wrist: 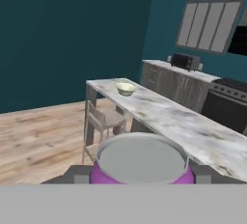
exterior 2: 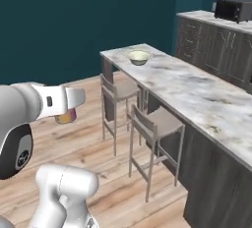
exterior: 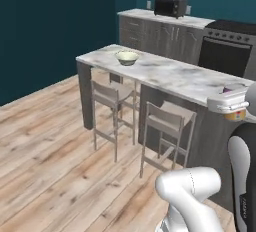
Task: Open the fridge, grab two sodas, and place both sodas inside the bowl with ice on the dining counter.
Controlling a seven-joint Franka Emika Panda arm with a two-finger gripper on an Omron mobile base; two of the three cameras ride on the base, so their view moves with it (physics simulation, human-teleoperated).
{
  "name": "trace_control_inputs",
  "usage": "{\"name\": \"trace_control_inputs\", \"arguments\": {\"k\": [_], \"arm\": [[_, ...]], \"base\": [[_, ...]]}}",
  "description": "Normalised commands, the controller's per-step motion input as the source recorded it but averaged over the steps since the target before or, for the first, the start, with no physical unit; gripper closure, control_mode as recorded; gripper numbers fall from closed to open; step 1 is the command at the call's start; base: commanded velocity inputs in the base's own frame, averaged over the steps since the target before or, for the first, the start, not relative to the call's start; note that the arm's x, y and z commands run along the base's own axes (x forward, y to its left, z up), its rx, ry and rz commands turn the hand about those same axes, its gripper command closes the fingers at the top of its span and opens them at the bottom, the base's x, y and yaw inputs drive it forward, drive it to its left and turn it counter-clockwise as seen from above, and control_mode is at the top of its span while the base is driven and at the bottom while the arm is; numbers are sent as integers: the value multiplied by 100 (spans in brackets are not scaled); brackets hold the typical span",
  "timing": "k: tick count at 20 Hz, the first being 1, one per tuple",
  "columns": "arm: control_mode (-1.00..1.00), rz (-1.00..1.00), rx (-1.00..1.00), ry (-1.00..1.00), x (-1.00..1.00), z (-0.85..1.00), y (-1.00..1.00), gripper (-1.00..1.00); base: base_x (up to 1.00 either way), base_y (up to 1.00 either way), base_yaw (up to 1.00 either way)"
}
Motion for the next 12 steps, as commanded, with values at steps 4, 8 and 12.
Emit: {"name": "trace_control_inputs", "arguments": {"k": [4, 8, 12], "arm": [[100, 0, 0, 0, 0, 0, 0, 100], [100, 0, 0, 0, 0, 0, 0, 100], [100, 0, 0, 0, 0, 0, 0, 100]], "base": [[66, 82, -39], [54, 85, -41], [38, 68, -50]]}}
